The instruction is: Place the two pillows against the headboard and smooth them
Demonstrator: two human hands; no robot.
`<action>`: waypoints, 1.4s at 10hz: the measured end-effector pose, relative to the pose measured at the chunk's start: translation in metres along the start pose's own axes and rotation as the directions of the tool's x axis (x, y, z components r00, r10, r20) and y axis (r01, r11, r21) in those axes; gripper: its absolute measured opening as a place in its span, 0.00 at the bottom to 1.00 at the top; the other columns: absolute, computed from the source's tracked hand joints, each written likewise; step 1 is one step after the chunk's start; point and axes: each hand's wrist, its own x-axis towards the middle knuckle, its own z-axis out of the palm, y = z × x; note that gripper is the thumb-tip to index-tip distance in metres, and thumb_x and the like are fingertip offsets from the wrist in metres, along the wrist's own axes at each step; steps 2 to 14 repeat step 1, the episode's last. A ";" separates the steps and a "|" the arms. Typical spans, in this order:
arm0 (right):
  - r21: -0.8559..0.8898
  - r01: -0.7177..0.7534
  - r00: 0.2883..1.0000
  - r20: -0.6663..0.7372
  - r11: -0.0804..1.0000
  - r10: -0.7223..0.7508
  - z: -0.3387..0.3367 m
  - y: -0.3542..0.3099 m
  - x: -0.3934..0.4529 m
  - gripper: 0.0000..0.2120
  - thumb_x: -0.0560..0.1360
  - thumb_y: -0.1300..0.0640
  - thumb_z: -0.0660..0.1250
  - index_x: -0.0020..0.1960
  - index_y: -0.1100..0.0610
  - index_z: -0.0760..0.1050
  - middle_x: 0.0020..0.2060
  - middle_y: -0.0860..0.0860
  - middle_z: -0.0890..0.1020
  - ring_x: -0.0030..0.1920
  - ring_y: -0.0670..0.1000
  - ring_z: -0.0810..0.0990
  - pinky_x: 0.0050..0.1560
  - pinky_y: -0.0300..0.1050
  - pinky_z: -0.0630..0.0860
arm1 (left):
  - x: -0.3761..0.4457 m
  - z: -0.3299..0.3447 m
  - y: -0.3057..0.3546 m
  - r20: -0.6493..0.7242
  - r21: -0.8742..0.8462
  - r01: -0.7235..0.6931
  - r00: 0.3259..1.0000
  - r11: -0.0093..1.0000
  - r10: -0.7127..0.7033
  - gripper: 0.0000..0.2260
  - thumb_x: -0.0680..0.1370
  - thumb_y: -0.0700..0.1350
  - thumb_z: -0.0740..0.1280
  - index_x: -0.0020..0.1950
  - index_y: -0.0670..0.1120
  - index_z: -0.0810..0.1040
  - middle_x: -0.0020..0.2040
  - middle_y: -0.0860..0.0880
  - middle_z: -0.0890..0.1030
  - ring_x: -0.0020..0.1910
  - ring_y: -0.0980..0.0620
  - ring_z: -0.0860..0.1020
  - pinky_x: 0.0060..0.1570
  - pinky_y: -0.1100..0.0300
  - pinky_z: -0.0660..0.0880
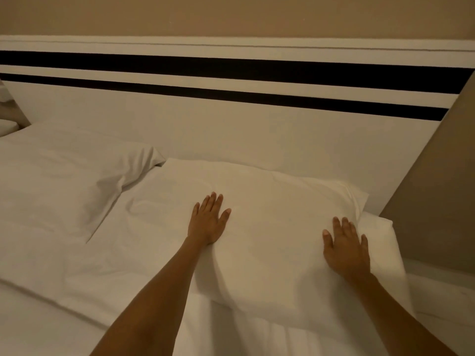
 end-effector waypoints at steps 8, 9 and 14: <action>0.194 0.040 0.987 -0.159 0.980 -0.009 -0.036 -0.008 -0.004 0.23 0.81 0.49 0.55 0.73 0.58 0.67 0.73 0.58 0.67 0.74 0.58 0.64 0.74 0.57 0.58 | -0.010 0.002 -0.003 -0.018 -0.006 0.009 1.000 1.000 -0.009 0.28 0.82 0.59 0.46 0.80 0.50 0.49 0.81 0.50 0.48 0.80 0.52 0.45 0.77 0.51 0.42; 0.194 0.040 0.987 -0.159 0.980 -0.009 -0.036 -0.008 -0.004 0.23 0.81 0.49 0.55 0.73 0.58 0.67 0.73 0.58 0.67 0.74 0.58 0.64 0.74 0.57 0.58 | -0.010 0.002 -0.003 -0.018 -0.006 0.009 1.000 1.000 -0.009 0.28 0.82 0.59 0.46 0.80 0.50 0.49 0.81 0.50 0.48 0.80 0.52 0.45 0.77 0.51 0.42; 0.194 0.040 0.987 -0.159 0.980 -0.009 -0.036 -0.008 -0.004 0.23 0.81 0.49 0.55 0.73 0.58 0.67 0.73 0.58 0.67 0.74 0.58 0.64 0.74 0.57 0.58 | -0.010 0.002 -0.003 -0.018 -0.006 0.009 1.000 1.000 -0.009 0.28 0.82 0.59 0.46 0.80 0.50 0.49 0.81 0.50 0.48 0.80 0.52 0.45 0.77 0.51 0.42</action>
